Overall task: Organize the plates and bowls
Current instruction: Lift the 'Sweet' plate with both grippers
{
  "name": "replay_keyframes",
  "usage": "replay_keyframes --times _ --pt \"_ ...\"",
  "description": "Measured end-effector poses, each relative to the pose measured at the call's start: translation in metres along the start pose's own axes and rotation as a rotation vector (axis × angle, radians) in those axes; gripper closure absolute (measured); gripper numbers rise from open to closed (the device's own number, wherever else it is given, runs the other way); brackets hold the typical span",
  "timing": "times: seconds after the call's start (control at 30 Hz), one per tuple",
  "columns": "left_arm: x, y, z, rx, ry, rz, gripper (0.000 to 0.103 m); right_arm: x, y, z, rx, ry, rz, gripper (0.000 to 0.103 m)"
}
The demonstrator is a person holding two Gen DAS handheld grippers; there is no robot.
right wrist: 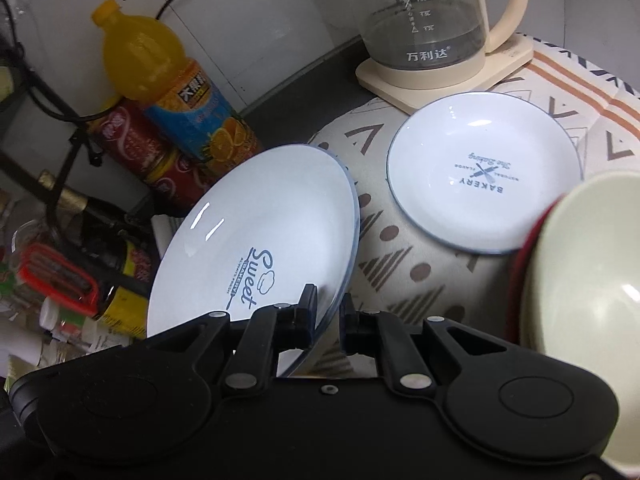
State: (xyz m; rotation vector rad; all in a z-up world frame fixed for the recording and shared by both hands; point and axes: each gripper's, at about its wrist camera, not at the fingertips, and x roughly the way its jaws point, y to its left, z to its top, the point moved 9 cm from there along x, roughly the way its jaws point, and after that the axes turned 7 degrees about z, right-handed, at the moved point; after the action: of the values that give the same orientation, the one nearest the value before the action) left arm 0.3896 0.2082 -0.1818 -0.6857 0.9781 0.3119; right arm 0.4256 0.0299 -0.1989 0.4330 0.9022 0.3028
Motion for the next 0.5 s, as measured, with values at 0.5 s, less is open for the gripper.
replay_keyframes --times 0.5 --pt "-0.045 0.013 -0.049 -0.034 -0.05 0.007 0.094 -0.042 0.002 -0.038 -0.086 -0.003 0.045 0.092"
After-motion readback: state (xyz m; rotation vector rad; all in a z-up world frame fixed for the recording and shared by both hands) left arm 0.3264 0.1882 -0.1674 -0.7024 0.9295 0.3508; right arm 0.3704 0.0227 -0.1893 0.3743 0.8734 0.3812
